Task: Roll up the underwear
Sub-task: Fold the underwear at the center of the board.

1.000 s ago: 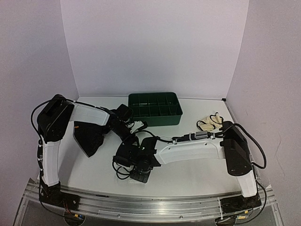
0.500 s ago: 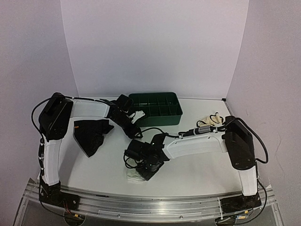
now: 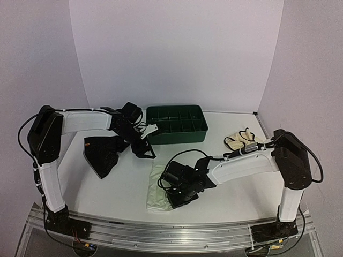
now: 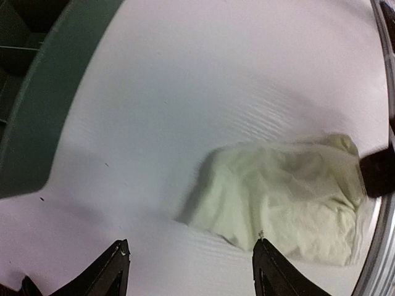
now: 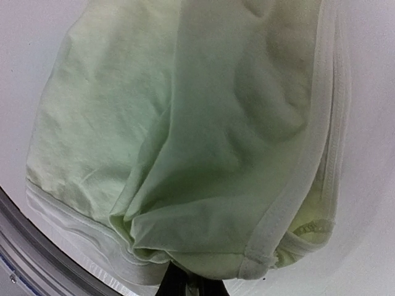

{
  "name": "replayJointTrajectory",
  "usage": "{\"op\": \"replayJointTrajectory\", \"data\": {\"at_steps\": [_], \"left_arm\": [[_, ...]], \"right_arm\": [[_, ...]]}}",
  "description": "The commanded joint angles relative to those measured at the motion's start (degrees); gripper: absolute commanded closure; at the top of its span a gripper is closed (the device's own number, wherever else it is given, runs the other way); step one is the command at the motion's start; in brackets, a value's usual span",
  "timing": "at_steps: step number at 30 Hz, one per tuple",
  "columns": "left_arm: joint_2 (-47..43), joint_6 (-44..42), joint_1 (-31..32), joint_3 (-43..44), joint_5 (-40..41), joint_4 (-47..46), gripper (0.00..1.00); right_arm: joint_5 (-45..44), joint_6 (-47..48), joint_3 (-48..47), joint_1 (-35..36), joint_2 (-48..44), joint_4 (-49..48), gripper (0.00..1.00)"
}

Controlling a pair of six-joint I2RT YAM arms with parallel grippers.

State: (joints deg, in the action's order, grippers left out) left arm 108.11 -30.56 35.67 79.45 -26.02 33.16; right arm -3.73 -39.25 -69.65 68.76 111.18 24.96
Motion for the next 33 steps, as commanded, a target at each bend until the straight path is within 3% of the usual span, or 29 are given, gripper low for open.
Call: {"op": "replayJointTrajectory", "data": {"at_steps": [1, 4, 8, 13, 19, 23, 29, 33], "left_arm": [[-5.79, -8.92, 2.65, -7.71, -0.56, 1.72, 0.34], [-7.88, -11.11, 4.28, -11.17, -0.86, 1.13, 0.35], [-13.24, -18.36, 6.65, -17.37, -2.26, 0.87, 0.35], [-21.66, -29.57, 10.49, -26.18, -8.11, -3.12, 0.31], [-22.7, -32.85, 18.25, -32.19, -6.88, -8.56, 0.3], [-20.48, -31.34, 20.96, -33.76, -4.96, -13.94, 0.3], [-17.32, -34.41, 22.64, -36.43, -2.43, -17.19, 0.31], [-15.23, -37.3, 22.9, -37.5, 0.44, -18.46, 0.36]], "right_arm": [[3.6, -5.42, 3.08, -0.21, -5.5, -2.75, 0.82], [6.85, -5.05, 5.46, -0.53, -10.0, -2.65, 0.67], [10.14, -3.36, 8.13, -4.16, -17.42, -2.24, 0.57], [3.91, 7.32, 3.76, -10.53, -17.91, -1.32, 0.46], [3.73, 21.9, -13.74, -14.32, -1.49, -1.27, 0.51], [1.06, 26.01, -21.98, -15.25, 8.03, -1.32, 0.52], [-1.8, 31.66, -29.95, -15.61, 17.03, -1.24, 0.58], [-5.76, 31.21, -29.0, -15.63, 18.26, -1.26, 0.59]]}}
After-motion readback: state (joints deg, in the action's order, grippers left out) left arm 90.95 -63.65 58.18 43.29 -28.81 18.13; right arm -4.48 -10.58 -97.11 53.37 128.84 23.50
